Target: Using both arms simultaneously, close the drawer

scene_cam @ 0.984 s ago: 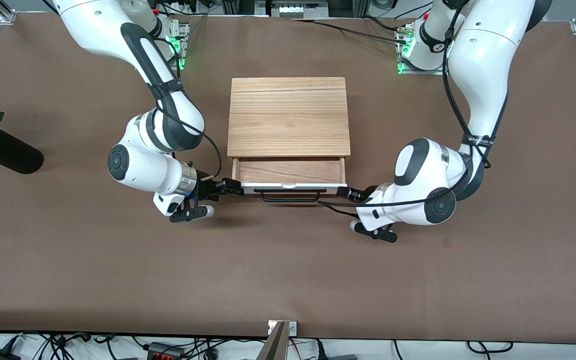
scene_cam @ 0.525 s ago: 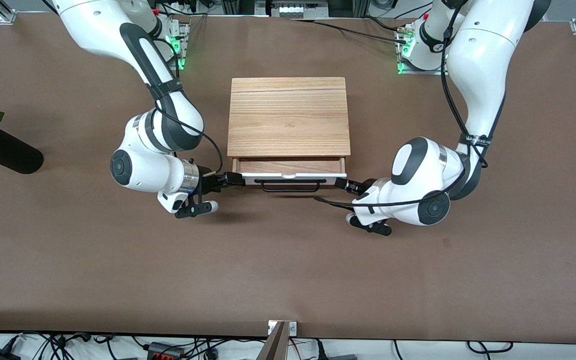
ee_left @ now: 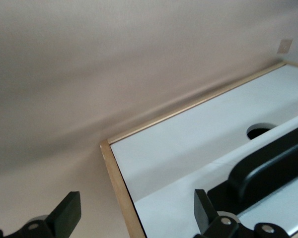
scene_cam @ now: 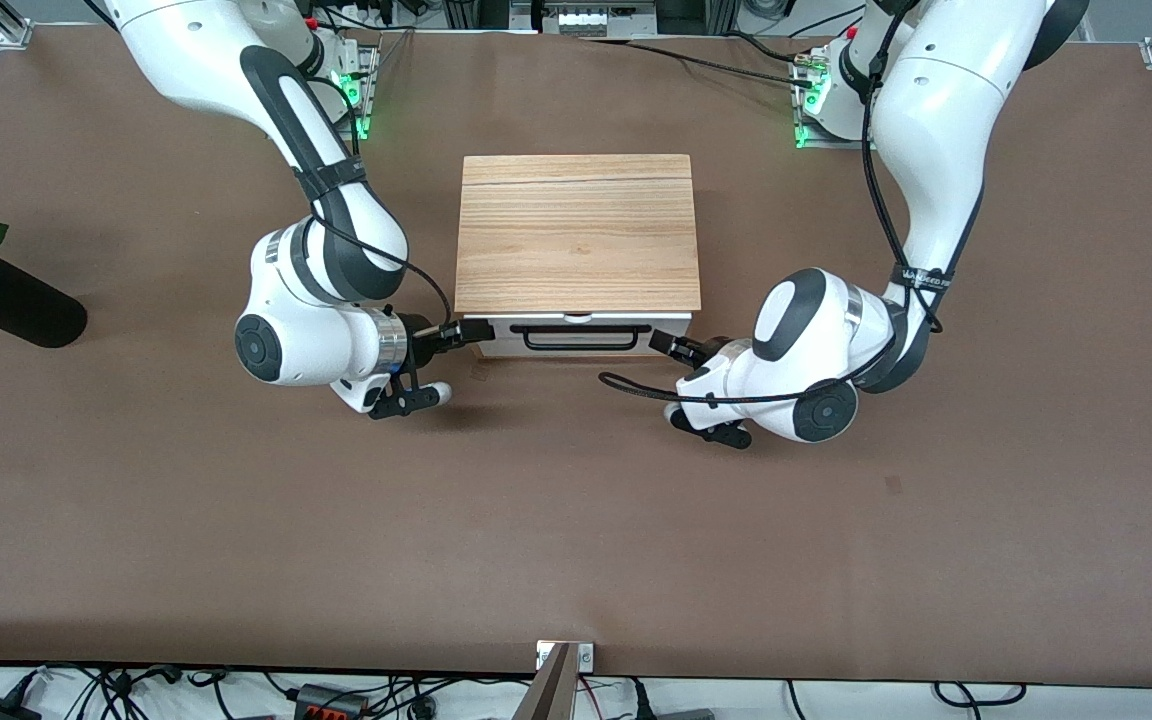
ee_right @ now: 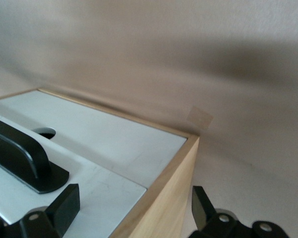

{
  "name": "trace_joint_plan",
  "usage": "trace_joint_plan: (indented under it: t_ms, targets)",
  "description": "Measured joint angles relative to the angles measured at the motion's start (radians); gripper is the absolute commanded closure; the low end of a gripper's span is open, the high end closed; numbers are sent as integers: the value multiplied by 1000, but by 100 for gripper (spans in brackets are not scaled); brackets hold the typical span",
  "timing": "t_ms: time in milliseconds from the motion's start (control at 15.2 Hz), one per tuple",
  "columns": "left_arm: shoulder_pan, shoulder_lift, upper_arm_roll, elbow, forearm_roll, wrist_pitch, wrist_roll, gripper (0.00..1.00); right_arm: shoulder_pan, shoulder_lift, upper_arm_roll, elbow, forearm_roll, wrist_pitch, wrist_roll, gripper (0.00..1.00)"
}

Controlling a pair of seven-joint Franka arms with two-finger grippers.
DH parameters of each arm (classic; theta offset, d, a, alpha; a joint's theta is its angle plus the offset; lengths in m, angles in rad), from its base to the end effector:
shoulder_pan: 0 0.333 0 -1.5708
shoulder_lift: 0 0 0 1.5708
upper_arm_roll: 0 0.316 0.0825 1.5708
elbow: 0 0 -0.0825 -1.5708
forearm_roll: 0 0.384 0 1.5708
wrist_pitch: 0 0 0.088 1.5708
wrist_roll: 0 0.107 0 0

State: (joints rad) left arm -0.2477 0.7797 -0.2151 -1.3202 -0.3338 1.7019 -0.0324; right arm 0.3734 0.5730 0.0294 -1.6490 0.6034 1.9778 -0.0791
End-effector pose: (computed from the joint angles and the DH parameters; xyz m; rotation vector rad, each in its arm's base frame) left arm 0.6252 -0.3114 0.2625 2.6634 -0.3870 -0.6707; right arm 0.5962 0.2909 0.2712 -2.6084 -0.2151 0.4315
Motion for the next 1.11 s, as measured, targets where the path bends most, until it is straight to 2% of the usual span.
trace_joint_plan:
  t_ms: [656, 918, 1115]
  targets:
    - [10, 10, 9, 3, -3, -19, 2, 0, 4, 0, 0, 5, 0, 0, 0, 0]
    - [59, 6, 20, 80, 0, -3, 7, 0, -19, -11, -11, 57, 0, -2, 0, 0]
    - [138, -26, 20, 155, 108, -13, 117, 0, -88, -64, -32, 87, -2, -24, 0, 0]
